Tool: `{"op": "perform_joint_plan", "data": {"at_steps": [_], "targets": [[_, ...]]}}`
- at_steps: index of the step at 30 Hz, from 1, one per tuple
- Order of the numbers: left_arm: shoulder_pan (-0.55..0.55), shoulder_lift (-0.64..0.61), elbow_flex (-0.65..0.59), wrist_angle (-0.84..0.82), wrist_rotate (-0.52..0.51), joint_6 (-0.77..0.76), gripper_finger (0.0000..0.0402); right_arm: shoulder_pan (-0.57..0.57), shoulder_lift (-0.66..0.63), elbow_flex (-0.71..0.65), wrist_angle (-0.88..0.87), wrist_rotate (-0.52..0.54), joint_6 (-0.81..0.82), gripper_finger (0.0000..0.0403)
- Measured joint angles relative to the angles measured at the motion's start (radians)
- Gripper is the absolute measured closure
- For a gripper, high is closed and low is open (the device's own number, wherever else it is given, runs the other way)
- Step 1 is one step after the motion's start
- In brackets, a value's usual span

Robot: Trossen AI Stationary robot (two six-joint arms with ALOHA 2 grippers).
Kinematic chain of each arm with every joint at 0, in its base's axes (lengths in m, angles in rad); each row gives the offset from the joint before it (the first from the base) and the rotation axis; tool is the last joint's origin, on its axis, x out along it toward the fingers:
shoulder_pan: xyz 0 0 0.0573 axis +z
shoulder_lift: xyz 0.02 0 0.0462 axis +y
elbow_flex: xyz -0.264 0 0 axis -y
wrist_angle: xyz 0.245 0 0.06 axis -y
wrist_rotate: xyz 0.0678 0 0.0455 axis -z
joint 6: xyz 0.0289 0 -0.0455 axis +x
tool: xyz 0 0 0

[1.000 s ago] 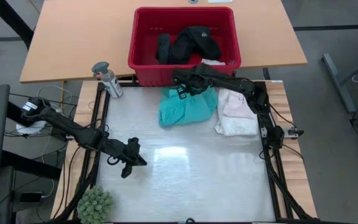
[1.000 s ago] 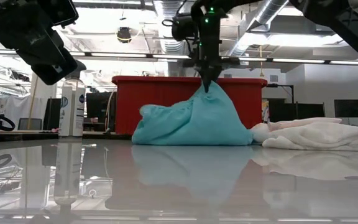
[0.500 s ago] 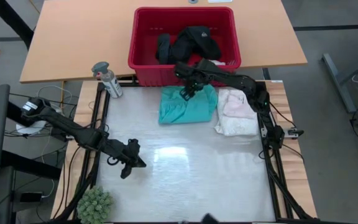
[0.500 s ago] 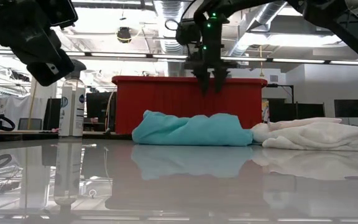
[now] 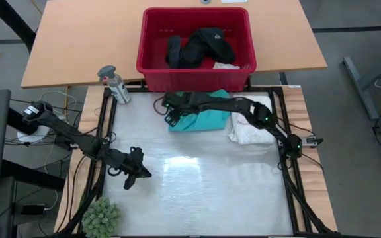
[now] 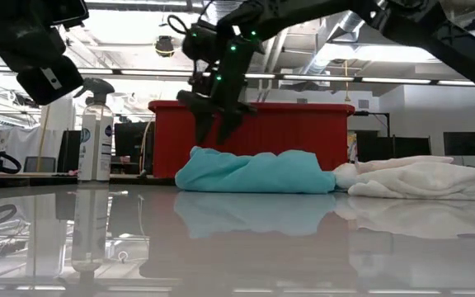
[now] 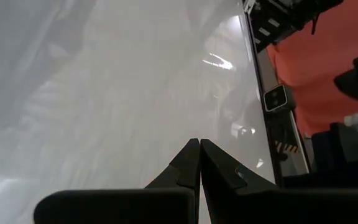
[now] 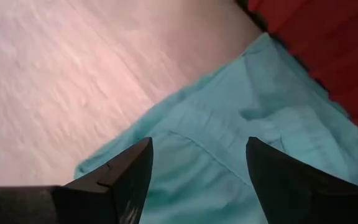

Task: Fold Laundry from Bin
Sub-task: Fold the light blue shorts

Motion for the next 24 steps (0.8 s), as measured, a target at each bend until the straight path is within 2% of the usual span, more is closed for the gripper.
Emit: {"op": "perform_joint_plan", "data": {"at_steps": [8,15,18,21,24], "targets": [[0.0,-0.072,0.0,-0.035,-0.052,-0.014,0.0401,-0.008,0.044,0.055,-0.016,0.021,0.097,0.0122],[0.0,-0.08,0.0,-0.052,-0.053,-0.011,0.0401,-0.022,0.085,0.055,0.017,-0.078,0.136,0.0122],[0.0,-0.08,0.0,-0.07,-0.05,-0.012,0.0401,-0.015,0.102,0.056,0.01,-0.079,0.132,0.0123],[0.0,-0.08,0.0,-0.077,-0.052,-0.011,0.0401,-0.014,0.106,0.054,-0.021,-0.079,0.133,0.0147],[0.0,-0.08,0.0,-0.08,-0.054,-0.003,0.0401,-0.024,0.104,0.055,-0.038,-0.08,0.128,0.021]]}}
